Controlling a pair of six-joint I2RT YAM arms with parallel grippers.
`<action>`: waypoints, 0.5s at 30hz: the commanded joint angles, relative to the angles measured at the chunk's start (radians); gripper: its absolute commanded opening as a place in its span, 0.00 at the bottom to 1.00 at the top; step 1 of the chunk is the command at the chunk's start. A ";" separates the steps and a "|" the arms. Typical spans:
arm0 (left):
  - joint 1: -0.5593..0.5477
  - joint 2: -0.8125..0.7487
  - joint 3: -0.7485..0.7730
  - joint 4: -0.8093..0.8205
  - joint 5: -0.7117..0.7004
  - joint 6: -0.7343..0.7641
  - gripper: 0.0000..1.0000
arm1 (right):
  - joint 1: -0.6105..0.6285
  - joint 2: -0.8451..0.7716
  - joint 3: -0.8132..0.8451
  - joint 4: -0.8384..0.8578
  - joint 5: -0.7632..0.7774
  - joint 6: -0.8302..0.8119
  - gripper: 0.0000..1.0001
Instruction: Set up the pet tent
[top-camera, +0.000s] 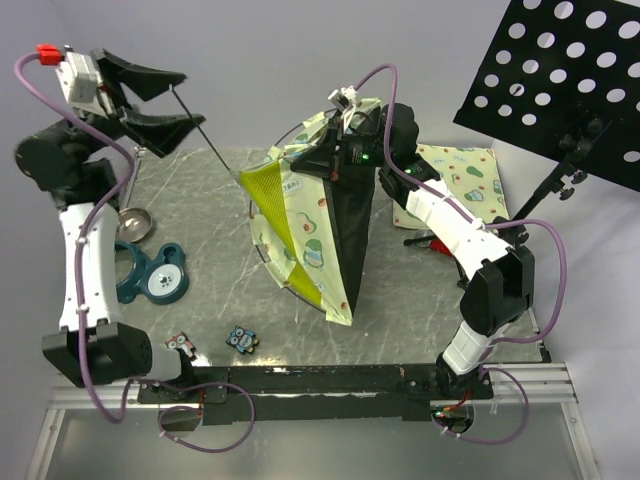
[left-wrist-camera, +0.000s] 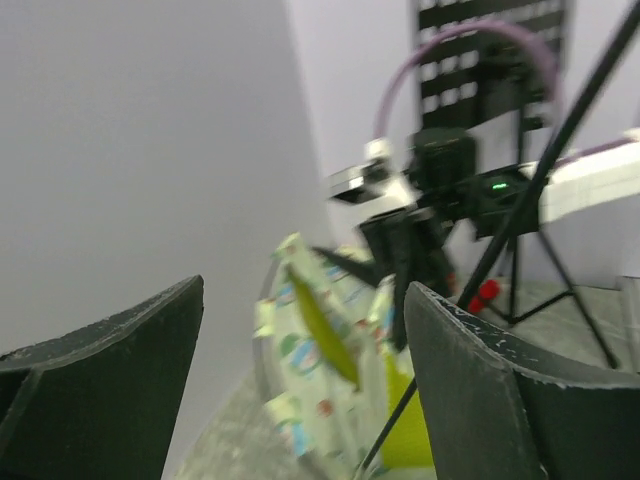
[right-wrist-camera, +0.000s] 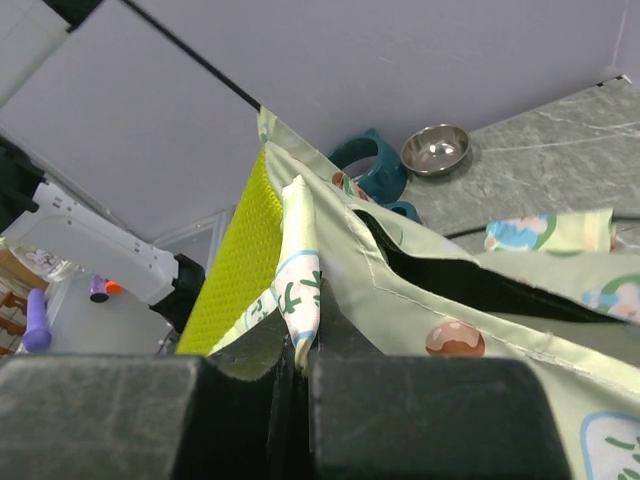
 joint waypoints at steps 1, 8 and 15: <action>0.113 -0.054 0.064 -0.540 0.020 0.461 0.86 | 0.004 -0.058 -0.002 0.045 -0.013 -0.016 0.00; 0.204 -0.057 -0.039 -0.152 0.169 0.072 0.90 | 0.005 -0.050 -0.002 0.045 -0.016 -0.011 0.00; 0.106 0.010 -0.021 0.192 -0.063 -0.256 0.90 | 0.005 -0.027 0.012 0.057 -0.022 0.015 0.00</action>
